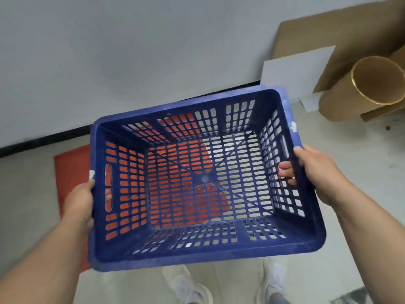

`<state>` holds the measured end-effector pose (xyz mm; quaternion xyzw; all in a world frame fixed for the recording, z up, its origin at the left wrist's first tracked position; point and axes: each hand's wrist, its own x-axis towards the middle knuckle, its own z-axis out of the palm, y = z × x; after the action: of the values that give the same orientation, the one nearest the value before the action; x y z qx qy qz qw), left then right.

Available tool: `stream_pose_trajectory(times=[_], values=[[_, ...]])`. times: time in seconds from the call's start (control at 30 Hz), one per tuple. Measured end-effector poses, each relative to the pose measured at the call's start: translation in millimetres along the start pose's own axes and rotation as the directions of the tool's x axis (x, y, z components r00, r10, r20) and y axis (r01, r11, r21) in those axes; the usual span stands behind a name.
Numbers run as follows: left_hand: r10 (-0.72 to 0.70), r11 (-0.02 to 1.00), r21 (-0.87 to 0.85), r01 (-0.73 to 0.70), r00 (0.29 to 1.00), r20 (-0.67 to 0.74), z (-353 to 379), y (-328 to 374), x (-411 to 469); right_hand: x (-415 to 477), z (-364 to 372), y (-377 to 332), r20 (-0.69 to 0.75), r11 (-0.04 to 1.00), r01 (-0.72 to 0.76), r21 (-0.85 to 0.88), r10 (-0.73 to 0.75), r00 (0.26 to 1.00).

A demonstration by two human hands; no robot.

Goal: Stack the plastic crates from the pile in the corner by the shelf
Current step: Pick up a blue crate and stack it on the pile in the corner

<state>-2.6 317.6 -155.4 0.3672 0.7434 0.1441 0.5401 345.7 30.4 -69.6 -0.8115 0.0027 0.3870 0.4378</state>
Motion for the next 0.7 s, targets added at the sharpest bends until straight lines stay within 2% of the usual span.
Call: stream_pose_trajectory(times=[0.1, 0.27, 0.53, 0.7], values=[[0.026, 1.000, 0.003, -0.026, 1.000, 0.006, -36, 4, 24, 9, 48, 0, 0.018, 0.999, -0.046, 0.012, 0.046, 0.999], [0.026, 0.999, -0.025, -0.028, 0.997, -0.072, -75, 13, 70, 36, 125, 2, -0.006, 1.000, -0.019, -0.010, 0.019, 1.000], [-0.047, 0.994, -0.101, 0.029, 0.982, -0.181, -103, 2, 136, 107, 223, -8, 0.088, 0.986, 0.014, -0.165, 0.001, 0.996], [-0.072, 0.993, -0.110, 0.052, 0.979, -0.189, -114, -19, 184, 142, 279, -7, 0.135, 0.964, 0.061, -0.257, -0.027, 0.990]])
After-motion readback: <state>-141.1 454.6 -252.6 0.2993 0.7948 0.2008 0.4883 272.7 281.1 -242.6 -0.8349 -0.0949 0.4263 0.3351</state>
